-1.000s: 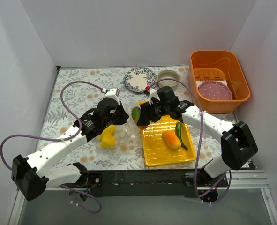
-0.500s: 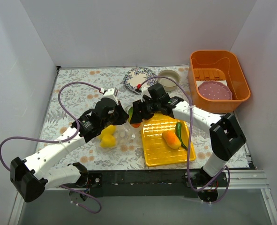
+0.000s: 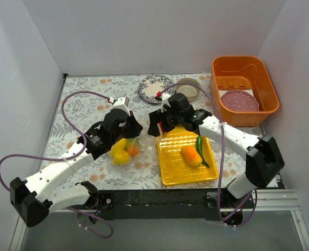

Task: Place the food in the zip-top bag and seal the zipper
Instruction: Place the fake fruit in the zipper food storage bag.

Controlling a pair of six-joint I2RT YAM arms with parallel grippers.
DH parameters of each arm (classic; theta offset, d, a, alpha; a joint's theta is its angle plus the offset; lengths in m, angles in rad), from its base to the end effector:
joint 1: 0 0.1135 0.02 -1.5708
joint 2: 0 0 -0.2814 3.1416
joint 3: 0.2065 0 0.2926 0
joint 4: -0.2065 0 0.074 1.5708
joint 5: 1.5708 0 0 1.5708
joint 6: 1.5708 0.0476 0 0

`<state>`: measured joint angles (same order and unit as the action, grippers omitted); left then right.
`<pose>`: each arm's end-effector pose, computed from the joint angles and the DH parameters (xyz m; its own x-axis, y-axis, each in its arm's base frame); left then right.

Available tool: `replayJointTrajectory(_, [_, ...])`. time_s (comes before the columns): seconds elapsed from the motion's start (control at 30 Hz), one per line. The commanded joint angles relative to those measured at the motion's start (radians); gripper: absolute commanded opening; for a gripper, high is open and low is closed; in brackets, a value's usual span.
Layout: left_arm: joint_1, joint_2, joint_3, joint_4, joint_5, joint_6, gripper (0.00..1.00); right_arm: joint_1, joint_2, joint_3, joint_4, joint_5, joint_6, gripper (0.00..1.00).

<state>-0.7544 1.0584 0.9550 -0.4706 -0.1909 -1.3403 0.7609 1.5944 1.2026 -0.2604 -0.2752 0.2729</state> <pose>0.2062 -0.1814 0.3233 -0.6320 -0.7178 -0.2922 -0.2581 0.5504 -0.7940 0.2876 0.2917 0.2682 -0.6443 -0.2553 -0.7209 -0.6712 0.6406 0.3730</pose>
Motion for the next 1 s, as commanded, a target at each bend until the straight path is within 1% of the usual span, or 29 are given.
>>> replayJointTrajectory(0.0, [0.006,-0.015,0.041,0.001,-0.015,0.004,0.05,-0.017,-0.154,-0.054,0.001,0.221,0.000,0.98])
replayJointTrajectory(0.03, [0.004,-0.009,0.041,0.003,-0.012,0.004,0.05,-0.018,-0.171,-0.066,-0.002,0.255,0.008,0.98])
replayJointTrajectory(0.07, [0.004,-0.006,0.041,0.006,-0.010,0.004,0.05,-0.023,-0.195,-0.083,-0.014,0.333,0.014,0.98])
replayJointTrajectory(0.17, [0.006,0.002,0.041,0.013,-0.002,0.003,0.05,-0.034,-0.215,-0.107,-0.065,0.395,0.015,0.98])
replayJointTrajectory(0.3, [0.006,0.000,0.031,0.023,-0.007,0.012,0.05,-0.038,-0.199,-0.130,-0.131,0.404,0.020,0.98])
replayJointTrajectory(0.5, [0.006,-0.005,-0.002,0.030,0.031,0.003,0.01,-0.037,-0.200,-0.159,-0.181,0.432,0.058,0.98])
replayJointTrajectory(0.77, [0.004,0.009,0.004,0.043,0.044,0.020,0.00,-0.041,-0.281,-0.236,-0.224,0.498,0.051,0.98])
replayJointTrajectory(0.97, [0.004,0.011,-0.013,0.064,0.062,-0.002,0.00,-0.064,-0.355,-0.282,-0.235,0.495,0.035,0.98])
